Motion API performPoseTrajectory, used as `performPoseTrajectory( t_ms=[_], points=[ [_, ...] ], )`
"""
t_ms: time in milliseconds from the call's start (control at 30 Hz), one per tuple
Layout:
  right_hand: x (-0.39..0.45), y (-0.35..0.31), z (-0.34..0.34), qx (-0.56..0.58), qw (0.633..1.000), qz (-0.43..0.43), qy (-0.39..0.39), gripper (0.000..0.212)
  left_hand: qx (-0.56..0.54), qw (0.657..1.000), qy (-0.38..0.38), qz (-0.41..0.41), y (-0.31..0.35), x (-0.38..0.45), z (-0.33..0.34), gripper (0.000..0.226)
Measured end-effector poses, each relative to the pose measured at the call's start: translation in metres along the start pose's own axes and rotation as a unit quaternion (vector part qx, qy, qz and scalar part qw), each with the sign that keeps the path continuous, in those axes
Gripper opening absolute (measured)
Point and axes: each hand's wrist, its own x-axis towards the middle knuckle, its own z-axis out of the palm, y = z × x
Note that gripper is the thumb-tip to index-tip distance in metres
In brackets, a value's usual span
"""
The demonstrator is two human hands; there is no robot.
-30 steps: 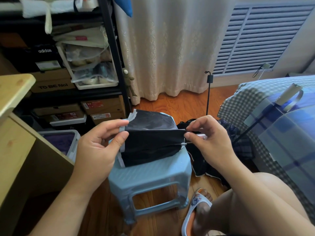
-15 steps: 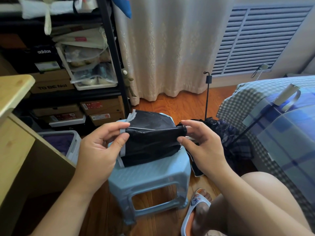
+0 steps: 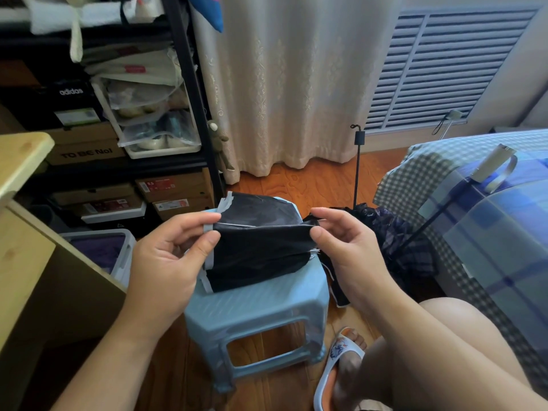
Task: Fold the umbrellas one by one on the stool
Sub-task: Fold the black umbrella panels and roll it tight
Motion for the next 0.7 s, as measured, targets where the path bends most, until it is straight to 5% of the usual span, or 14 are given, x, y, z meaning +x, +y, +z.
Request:
performPoseTrajectory(
  t_ms=[233, 433, 700],
  points=[
    [0.006, -0.001, -0.005, -0.029, 0.999, -0.032, 0.006, 0.028, 0.01, 1.0, -0.003, 0.003, -0.002, 0.001, -0.002, 0.026],
    [0.007, 0.001, -0.013, -0.308, 0.932, -0.192, 0.025, 0.026, 0.037, 0.999, 0.001, 0.03, 0.005, 0.0, -0.002, 0.035],
    [0.004, 0.001, -0.005, -0.189, 0.97, -0.136, 0.07, 0.028, 0.028, 0.999, 0.008, 0.022, 0.007, 0.003, -0.002, 0.026]
  ],
)
